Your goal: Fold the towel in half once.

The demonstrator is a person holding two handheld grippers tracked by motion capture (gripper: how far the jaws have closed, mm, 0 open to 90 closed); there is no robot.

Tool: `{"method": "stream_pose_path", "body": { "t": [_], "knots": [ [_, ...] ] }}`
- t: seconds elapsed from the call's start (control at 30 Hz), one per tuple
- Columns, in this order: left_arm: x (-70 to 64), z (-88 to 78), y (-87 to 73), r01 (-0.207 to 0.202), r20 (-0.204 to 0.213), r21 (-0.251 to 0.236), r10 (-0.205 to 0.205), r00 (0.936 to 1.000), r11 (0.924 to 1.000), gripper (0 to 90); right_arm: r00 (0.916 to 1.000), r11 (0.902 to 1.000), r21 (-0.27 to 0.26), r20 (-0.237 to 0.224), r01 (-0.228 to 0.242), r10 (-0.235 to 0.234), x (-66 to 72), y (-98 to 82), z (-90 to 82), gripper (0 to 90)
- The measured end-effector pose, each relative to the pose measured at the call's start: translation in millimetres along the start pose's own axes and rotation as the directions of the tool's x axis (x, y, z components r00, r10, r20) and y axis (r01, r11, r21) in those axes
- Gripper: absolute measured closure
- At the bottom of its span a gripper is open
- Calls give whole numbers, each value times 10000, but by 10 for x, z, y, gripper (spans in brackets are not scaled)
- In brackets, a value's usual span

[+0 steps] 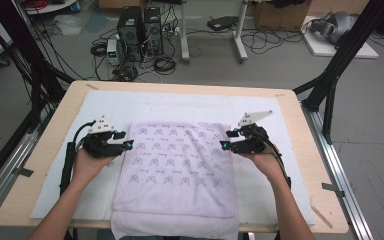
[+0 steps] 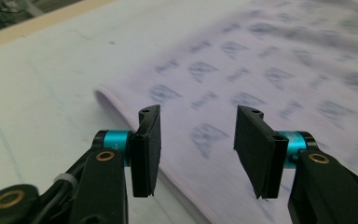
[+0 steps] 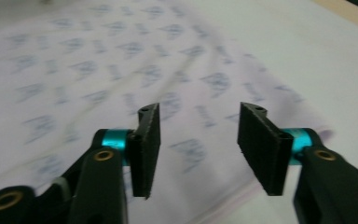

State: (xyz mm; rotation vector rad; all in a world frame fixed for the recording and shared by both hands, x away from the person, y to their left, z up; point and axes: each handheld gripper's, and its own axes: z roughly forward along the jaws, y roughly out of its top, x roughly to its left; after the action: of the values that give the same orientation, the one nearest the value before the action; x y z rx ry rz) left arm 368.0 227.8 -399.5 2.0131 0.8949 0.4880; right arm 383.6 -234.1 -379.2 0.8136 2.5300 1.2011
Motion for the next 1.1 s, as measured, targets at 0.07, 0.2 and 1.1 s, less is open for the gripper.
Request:
{"method": "stream_pose_path", "body": {
  "t": [0.07, 0.2, 1.1],
  "knots": [
    [108, 125, 53, 266, -256, 241, -260, 9993, 9994, 511, 9993, 9994, 360, 368, -2, -11, -148, 47, 103, 463],
    [280, 343, 61, 923, -546, 340, -903, 9944, 9952, 480, 9941, 9958, 807, 1023, -435, 351, -428, 42, 321, 449],
    [479, 430, 488, 894, -1703, -241, -922, 9811, 9957, 861, 9757, 9986, 137, 2139, -519, 478, -612, 307, 393, 836]
  ]
}}
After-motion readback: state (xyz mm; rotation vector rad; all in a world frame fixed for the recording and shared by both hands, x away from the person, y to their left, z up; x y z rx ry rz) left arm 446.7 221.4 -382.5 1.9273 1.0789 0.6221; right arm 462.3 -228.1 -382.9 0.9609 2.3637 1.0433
